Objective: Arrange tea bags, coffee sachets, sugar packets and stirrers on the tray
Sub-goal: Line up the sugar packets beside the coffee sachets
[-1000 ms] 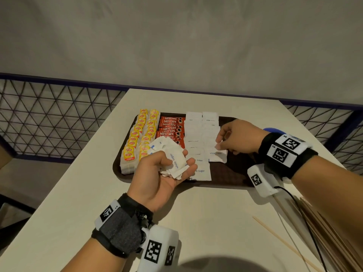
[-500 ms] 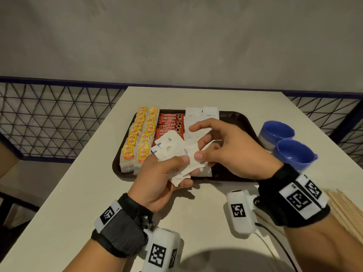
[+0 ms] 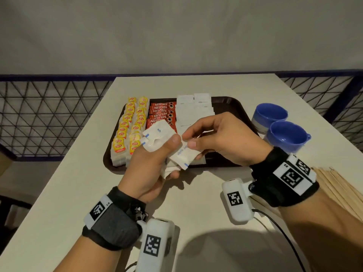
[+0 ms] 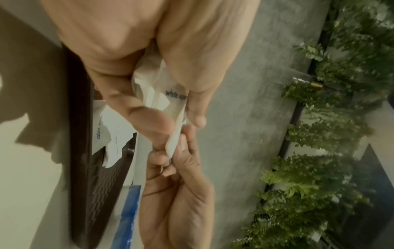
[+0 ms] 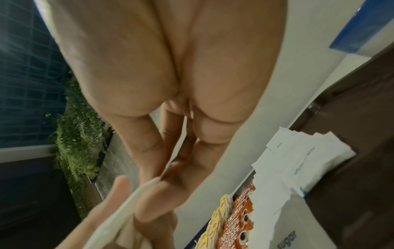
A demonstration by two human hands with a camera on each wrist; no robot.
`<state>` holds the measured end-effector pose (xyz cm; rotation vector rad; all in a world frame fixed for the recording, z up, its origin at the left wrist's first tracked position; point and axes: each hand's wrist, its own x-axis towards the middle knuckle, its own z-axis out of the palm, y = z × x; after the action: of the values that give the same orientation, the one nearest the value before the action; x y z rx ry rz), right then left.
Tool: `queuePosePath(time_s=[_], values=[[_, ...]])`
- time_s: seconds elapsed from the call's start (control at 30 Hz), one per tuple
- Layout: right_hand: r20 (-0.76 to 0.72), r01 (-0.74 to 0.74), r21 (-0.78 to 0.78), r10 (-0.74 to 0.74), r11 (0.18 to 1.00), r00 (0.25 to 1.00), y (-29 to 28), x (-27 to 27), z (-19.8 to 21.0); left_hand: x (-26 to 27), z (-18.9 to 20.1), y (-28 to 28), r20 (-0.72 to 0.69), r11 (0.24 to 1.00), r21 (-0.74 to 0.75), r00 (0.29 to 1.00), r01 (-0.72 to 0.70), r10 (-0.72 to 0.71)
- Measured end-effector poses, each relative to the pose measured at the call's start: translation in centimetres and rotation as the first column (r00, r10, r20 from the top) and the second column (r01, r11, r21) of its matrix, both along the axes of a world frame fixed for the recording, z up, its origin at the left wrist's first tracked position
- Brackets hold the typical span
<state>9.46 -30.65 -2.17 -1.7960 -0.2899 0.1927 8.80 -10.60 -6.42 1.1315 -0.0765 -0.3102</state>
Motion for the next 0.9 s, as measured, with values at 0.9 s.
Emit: queuePosePath(time_s=[0.9], values=[[-0.057, 0.296, -0.439, -0.355, 0.848, 0.933, -4.7, 3.2, -1.0, 0.7, -0.2, 0.1, -0.164, 0.981, -0.151, 0.982, -0.119, 0.094]])
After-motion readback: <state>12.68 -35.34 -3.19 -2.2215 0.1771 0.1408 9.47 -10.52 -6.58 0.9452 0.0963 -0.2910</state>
